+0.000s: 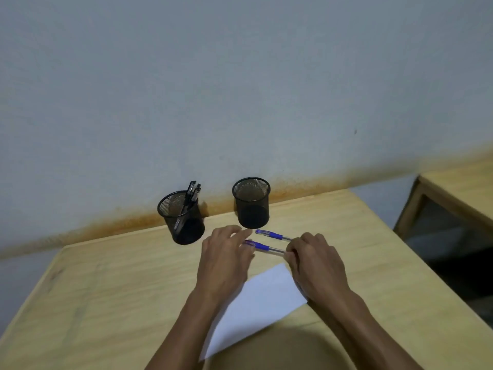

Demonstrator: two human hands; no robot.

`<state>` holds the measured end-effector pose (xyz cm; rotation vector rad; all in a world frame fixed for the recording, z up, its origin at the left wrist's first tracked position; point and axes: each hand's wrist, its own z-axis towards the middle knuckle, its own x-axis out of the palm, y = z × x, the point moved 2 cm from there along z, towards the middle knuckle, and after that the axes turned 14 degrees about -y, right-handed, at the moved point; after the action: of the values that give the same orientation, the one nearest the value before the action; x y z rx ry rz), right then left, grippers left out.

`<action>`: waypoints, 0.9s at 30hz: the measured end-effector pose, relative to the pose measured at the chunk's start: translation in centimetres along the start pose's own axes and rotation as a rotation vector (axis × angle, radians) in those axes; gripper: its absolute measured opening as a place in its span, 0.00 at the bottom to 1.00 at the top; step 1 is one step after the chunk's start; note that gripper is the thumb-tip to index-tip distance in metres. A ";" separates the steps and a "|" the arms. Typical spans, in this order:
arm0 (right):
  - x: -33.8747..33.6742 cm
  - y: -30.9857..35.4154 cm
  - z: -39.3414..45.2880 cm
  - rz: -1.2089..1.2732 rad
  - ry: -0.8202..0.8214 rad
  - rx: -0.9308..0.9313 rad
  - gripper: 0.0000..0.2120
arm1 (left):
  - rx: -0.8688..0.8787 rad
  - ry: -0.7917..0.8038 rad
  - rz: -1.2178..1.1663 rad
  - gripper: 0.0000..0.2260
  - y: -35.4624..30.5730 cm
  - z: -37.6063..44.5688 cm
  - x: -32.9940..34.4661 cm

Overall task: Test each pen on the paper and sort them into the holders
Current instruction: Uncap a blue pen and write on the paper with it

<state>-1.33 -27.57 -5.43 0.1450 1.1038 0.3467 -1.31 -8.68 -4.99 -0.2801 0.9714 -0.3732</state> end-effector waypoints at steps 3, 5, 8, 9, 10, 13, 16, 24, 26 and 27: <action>-2.4 0.1 -0.5 0.167 0.021 0.045 0.09 | 0.051 0.003 0.027 0.18 -0.6 -0.7 -0.6; -3.9 0.0 -0.9 0.405 -0.001 0.144 0.06 | 0.094 -0.046 0.029 0.20 -0.8 -1.4 -1.4; -5.6 -0.4 -1.6 0.765 -0.059 0.323 0.03 | 0.116 -0.113 -0.020 0.16 -1.1 -2.8 -2.8; -6.1 -0.3 -1.9 0.915 -0.062 0.385 0.02 | 0.116 -0.125 -0.060 0.14 -1.3 -3.4 -3.3; -6.6 -0.1 -2.2 1.065 -0.056 0.440 0.02 | 0.110 -0.137 -0.105 0.12 -1.6 -4.0 -3.9; -7.0 1.8 -3.8 1.219 0.011 0.482 0.05 | 0.062 -0.172 -0.243 0.13 -3.4 -6.0 -6.1; -6.2 4.2 -5.8 1.158 0.082 0.464 0.05 | -0.115 -0.155 -0.346 0.07 -4.6 -7.9 -7.7; -5.5 7.0 -6.5 1.221 0.110 0.486 0.07 | -0.172 -0.186 -0.213 0.07 -3.0 -11.3 -10.8; -5.7 5.0 -4.4 1.371 -0.066 0.730 0.09 | -0.186 -0.247 -0.137 0.06 -1.5 -12.1 -11.8; -6.0 3.5 -3.0 1.424 -0.173 0.815 0.09 | -0.252 -0.284 -0.114 0.06 -0.4 -12.6 -12.5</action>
<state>-7.17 -26.50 -0.64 1.6901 0.7459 1.0890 -18.38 -4.53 -2.29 -0.6029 0.7235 -0.3047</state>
